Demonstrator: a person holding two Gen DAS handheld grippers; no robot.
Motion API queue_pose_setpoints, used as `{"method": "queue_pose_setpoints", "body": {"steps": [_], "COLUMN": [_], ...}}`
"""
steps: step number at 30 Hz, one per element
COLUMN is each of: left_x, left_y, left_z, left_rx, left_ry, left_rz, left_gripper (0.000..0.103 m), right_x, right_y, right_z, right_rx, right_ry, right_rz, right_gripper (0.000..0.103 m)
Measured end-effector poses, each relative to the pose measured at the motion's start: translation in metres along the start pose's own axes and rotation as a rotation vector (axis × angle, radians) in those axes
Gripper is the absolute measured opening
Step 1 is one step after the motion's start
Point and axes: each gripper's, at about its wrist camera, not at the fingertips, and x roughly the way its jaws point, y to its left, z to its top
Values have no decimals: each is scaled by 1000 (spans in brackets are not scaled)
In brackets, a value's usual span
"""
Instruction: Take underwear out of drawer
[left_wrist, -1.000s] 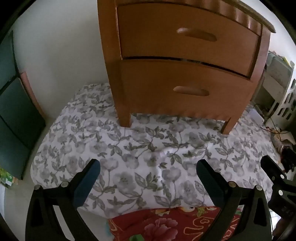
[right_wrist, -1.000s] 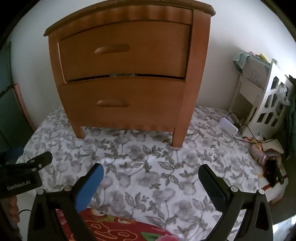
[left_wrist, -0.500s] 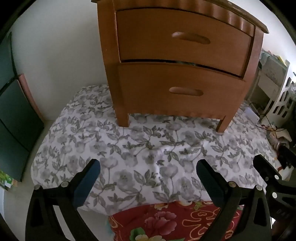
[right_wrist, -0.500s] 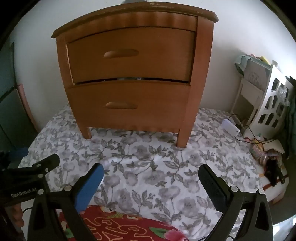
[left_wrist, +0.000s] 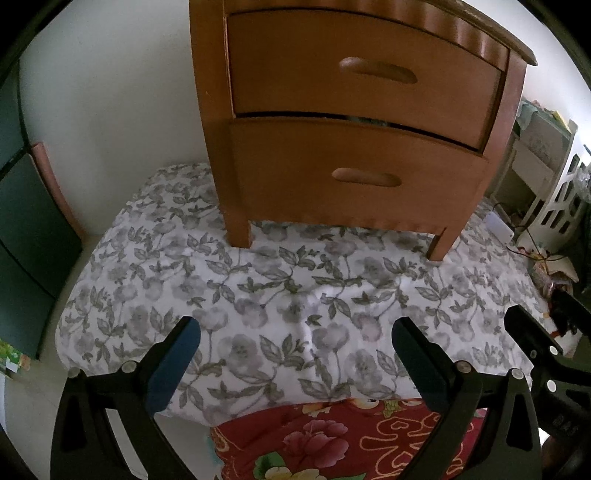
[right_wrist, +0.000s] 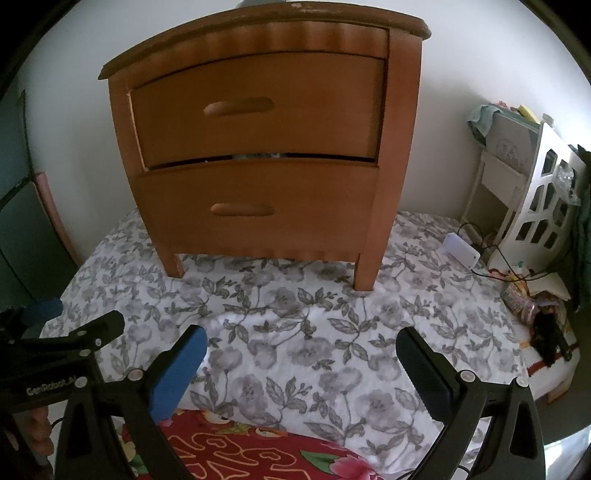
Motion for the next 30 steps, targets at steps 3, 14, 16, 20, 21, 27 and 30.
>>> {"method": "queue_pose_setpoints", "body": {"steps": [3,14,16,20,21,27,30], "left_x": [0,-3,-4,-9,-9,-12,-14], "left_y": [4,13,14,16,16,16,14], "left_z": [-1,0,0,1,1,0,0], "left_rx": [-13,-52,-59,-53,-58,-62,-52], "left_ry": [-11,-47,-58,-91,-97,-121,-133], "left_rz": [-9,-62,-66,-69,-79,-120,-128], "left_gripper": [103,103,103,103,103,103,103], "right_x": [1,0,0,-1,-2,-3,-4], "right_y": [1,0,1,1,1,2,2], "right_z": [1,1,1,0,0,1,1], "right_rx": [-4,-4,-5,-7,-9,-8,-10], "right_ry": [-1,-2,-2,-2,-3,-2,-3], "right_rz": [0,-5,-3,-3,-3,-5,-4], "right_gripper": [103,103,103,103,103,103,103]}}
